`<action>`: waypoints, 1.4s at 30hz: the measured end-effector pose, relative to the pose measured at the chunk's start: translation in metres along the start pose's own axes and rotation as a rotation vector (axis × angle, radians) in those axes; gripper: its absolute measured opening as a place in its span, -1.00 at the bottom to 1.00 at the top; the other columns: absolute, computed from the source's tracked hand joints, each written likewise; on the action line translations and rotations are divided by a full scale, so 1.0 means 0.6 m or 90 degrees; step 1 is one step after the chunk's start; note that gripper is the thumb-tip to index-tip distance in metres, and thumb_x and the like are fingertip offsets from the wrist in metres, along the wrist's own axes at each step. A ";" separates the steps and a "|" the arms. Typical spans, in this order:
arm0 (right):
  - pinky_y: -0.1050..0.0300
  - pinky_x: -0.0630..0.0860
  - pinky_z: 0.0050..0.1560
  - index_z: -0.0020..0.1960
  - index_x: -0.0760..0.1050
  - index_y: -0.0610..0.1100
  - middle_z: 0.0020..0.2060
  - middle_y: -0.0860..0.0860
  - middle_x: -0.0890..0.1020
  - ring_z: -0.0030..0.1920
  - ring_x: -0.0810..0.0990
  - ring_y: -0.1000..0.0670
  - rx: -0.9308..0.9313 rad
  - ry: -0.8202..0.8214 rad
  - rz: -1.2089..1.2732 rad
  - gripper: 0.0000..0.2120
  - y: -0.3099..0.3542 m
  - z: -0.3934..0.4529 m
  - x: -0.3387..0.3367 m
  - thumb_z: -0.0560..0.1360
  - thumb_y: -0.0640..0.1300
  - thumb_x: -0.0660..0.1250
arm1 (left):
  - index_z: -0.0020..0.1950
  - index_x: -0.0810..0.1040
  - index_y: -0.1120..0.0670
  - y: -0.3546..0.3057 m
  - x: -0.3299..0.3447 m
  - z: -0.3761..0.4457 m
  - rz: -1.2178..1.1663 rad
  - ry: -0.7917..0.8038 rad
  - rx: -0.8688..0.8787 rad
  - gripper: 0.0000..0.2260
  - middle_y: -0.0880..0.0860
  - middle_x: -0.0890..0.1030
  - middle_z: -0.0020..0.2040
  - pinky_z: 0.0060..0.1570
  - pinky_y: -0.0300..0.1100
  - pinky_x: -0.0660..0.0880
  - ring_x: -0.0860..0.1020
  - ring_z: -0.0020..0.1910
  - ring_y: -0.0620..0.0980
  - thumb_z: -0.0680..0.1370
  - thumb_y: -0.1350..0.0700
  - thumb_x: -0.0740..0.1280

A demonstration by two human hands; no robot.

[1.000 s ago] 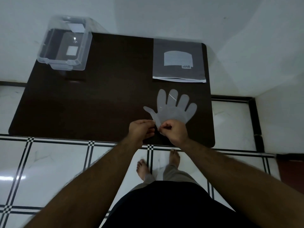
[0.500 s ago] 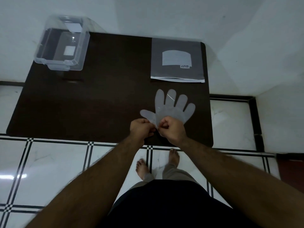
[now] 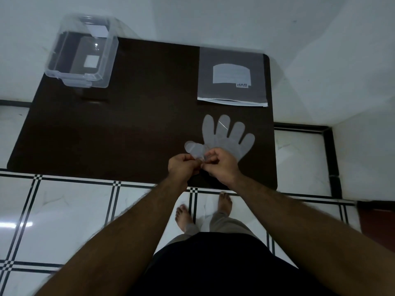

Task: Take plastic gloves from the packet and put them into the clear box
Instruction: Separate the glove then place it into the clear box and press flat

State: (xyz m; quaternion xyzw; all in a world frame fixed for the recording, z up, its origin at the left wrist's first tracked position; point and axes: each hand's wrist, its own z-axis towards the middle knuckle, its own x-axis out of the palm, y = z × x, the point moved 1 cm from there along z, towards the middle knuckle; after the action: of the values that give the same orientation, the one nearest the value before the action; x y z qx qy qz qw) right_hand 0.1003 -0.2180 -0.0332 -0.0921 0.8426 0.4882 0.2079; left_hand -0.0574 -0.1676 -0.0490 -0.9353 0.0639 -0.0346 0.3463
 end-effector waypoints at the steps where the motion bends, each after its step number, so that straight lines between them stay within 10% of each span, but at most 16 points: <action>1: 0.10 0.72 0.00 0.19 0.62 -0.06 -0.08 0.03 0.75 -0.03 0.74 0.09 0.018 0.010 0.022 -0.64 0.001 0.001 0.000 0.45 -0.21 0.63 | 0.03 0.73 0.25 -0.001 -0.001 0.000 -0.007 0.002 0.000 -0.87 0.25 0.78 -0.03 -0.07 -0.09 0.72 0.76 -0.12 0.08 0.51 0.29 0.59; 19: 0.02 0.67 0.10 0.08 0.70 -0.10 0.07 -0.05 0.71 0.14 0.69 -0.07 0.233 -0.050 0.285 -0.84 0.022 0.015 0.005 0.53 -0.28 0.49 | 0.12 0.72 0.24 0.002 -0.007 -0.005 -0.044 0.030 -0.017 -0.84 0.20 0.78 0.01 -0.11 -0.19 0.69 0.75 -0.09 0.01 0.54 0.33 0.54; 32: 0.09 0.71 0.08 0.07 0.70 -0.08 0.01 0.00 0.73 0.06 0.72 0.01 0.180 -0.051 0.139 -0.81 0.035 0.033 0.004 0.53 -0.31 0.52 | 0.12 0.68 0.17 -0.009 -0.012 -0.004 0.071 0.003 0.063 -0.76 0.13 0.78 -0.05 -0.10 -0.15 0.72 0.77 -0.07 0.05 0.49 0.33 0.58; 37: 0.18 0.65 -0.23 0.11 0.68 -0.12 0.09 -0.17 0.72 -0.05 0.70 -0.04 0.251 -0.065 0.278 -0.77 0.024 0.029 -0.011 0.56 -0.39 0.41 | 0.13 0.68 0.13 -0.007 -0.024 0.000 0.077 -0.005 0.024 -0.77 0.12 0.77 0.02 -0.02 -0.08 0.74 0.77 0.00 0.06 0.52 0.29 0.57; 42: -0.03 0.74 0.06 0.17 0.64 -0.07 0.11 -0.14 0.72 0.09 0.74 -0.10 0.332 -0.063 0.392 -0.80 0.024 0.019 -0.040 0.63 -0.30 0.40 | 0.15 0.62 0.06 -0.006 -0.038 -0.003 0.246 -0.025 0.122 -0.72 0.04 0.75 -0.02 0.02 0.03 0.74 0.75 -0.05 0.01 0.50 0.22 0.59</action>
State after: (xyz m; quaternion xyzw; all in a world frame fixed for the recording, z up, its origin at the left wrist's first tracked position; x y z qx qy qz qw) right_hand 0.1197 -0.2021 -0.0160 0.2440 0.9153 0.3014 0.1088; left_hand -0.0798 -0.1626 -0.0460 -0.8690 0.2317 0.0450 0.4349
